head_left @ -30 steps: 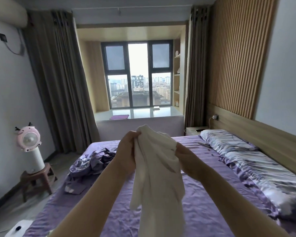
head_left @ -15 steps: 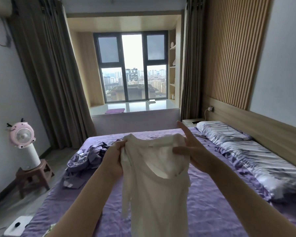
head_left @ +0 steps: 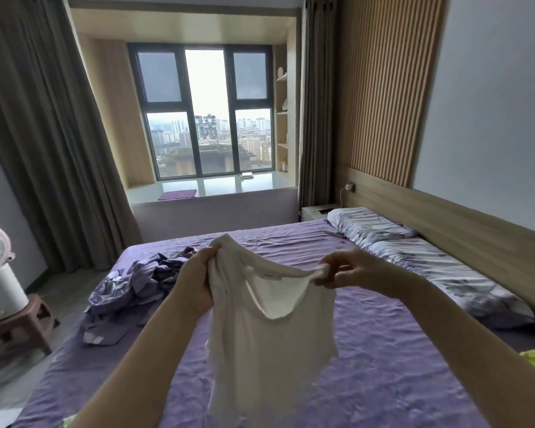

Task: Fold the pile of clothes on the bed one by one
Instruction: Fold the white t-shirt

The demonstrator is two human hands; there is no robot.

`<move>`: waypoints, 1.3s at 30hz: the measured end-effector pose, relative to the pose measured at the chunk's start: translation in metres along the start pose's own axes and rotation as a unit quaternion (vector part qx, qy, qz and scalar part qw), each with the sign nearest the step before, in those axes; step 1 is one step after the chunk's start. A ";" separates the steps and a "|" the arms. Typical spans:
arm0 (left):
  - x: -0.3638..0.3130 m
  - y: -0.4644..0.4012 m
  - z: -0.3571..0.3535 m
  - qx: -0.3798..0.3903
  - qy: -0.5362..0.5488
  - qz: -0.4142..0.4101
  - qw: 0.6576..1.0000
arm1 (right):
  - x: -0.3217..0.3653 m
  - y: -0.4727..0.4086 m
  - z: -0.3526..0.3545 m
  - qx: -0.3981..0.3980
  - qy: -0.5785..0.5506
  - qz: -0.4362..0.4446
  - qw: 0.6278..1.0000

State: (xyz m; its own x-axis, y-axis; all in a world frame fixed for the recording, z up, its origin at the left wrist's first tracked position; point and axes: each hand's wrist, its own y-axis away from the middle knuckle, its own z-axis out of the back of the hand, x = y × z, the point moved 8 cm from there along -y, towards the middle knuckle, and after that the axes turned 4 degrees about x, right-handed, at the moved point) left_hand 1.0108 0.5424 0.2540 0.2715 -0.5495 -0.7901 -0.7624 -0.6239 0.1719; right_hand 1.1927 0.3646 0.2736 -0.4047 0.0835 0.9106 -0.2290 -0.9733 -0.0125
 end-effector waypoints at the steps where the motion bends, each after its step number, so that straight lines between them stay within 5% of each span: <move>1: -0.001 -0.001 0.002 -0.003 -0.001 0.002 1.000 | -0.001 0.002 0.005 -0.023 0.069 -0.010 0.997; 5: -0.006 -0.008 0.012 -0.026 -0.068 -0.052 0.996 | 0.000 0.012 0.023 -0.128 0.269 0.012 0.955; 10: -0.020 -0.008 0.015 -0.059 -0.346 -0.229 0.908 | -0.027 0.019 0.041 -0.253 0.129 -0.001 0.959; 14: -0.001 -0.019 0.017 -0.068 -0.419 -0.247 0.871 | -0.036 0.034 0.057 -0.375 0.186 0.012 0.908; 19: 0.024 -0.022 0.016 -0.152 -0.609 -0.274 0.729 | -0.049 0.051 0.080 -0.411 0.321 0.013 0.853; 21: 0.038 -0.021 0.012 -0.155 -0.624 -0.298 0.706 | -0.065 0.055 0.094 -0.384 0.337 0.007 0.860; 26: 0.090 -0.043 0.008 -0.080 -0.651 -0.203 0.727 | -0.124 0.047 0.114 -0.182 0.273 -0.006 0.945; 31: 0.104 -0.047 -0.015 -0.058 -0.620 -0.144 0.769 | -0.159 0.023 0.146 -0.065 0.159 -0.016 0.985; 36: 0.114 -0.067 -0.024 -0.047 -0.517 -0.020 0.855 | -0.191 -0.020 0.157 0.017 -0.025 -0.062 0.998; 39: 0.145 -0.087 -0.005 -0.085 -0.524 0.067 0.845 | -0.236 -0.044 0.132 0.075 -0.036 -0.156 0.984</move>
State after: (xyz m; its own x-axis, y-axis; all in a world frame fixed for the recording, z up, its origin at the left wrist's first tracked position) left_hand 1.1196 0.5142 0.1270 -0.5472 0.1158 -0.8289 -0.6248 -0.7155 0.3125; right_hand 1.4153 0.3598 0.1138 -0.2697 0.3738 0.8874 -0.1970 -0.9235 0.3291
